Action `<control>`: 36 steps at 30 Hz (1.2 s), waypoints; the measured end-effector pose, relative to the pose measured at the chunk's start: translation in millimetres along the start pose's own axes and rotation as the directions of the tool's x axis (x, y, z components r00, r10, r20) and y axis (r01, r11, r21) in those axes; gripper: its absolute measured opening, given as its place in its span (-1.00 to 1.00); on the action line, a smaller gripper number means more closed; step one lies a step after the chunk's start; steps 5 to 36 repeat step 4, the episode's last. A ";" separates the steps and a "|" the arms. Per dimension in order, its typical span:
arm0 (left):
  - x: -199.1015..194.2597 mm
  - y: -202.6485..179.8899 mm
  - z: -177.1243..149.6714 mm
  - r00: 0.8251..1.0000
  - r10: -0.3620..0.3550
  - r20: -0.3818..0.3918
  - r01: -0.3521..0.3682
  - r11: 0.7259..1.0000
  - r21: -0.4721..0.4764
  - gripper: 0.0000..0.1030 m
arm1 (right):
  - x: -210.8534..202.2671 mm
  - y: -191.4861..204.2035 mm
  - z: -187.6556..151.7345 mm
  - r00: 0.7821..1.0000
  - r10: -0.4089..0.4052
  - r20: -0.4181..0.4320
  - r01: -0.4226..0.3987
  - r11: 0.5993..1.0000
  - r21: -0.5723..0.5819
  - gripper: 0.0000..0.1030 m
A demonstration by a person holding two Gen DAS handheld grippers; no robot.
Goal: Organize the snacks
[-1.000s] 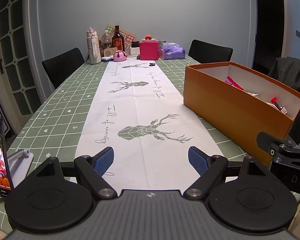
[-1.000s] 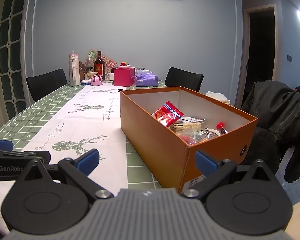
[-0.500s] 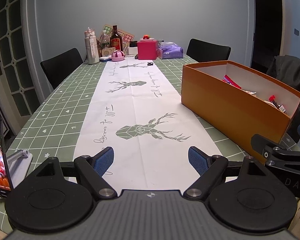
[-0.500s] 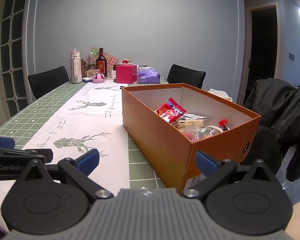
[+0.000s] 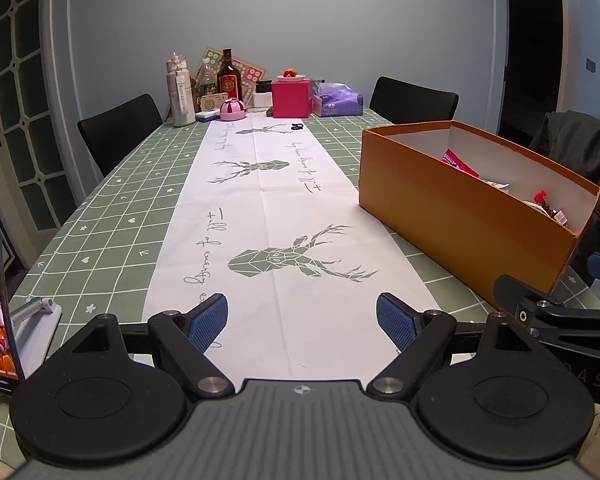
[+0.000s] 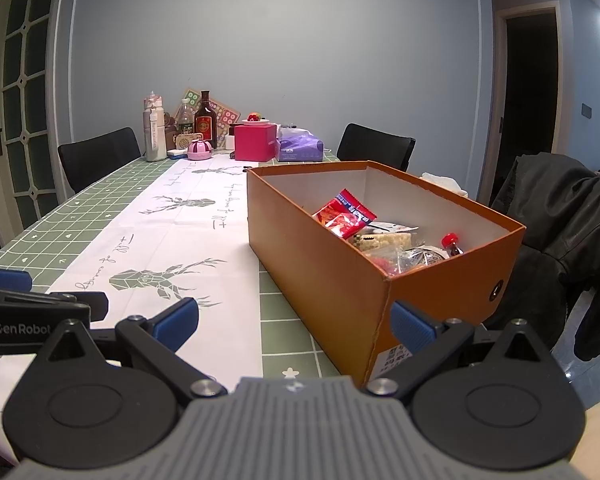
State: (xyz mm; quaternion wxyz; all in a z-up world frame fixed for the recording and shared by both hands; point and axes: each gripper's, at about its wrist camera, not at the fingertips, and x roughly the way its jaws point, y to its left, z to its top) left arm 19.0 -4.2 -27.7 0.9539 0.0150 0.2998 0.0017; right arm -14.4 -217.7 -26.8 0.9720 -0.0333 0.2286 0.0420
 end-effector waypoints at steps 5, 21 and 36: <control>0.1 0.1 -0.1 1.000 -0.002 0.001 0.002 1.000 0.001 0.92 | -0.1 0.7 -1.2 1.000 0.003 -0.004 -0.003 1.000 -0.001 0.93; 0.1 0.1 -0.1 1.000 -0.002 0.001 0.002 1.000 0.001 0.92 | -0.1 0.7 -1.2 1.000 0.003 -0.004 -0.003 1.000 -0.001 0.93; 0.1 0.1 -0.1 1.000 -0.002 0.001 0.002 1.000 0.001 0.92 | -0.1 0.7 -1.2 1.000 0.003 -0.004 -0.003 1.000 -0.001 0.93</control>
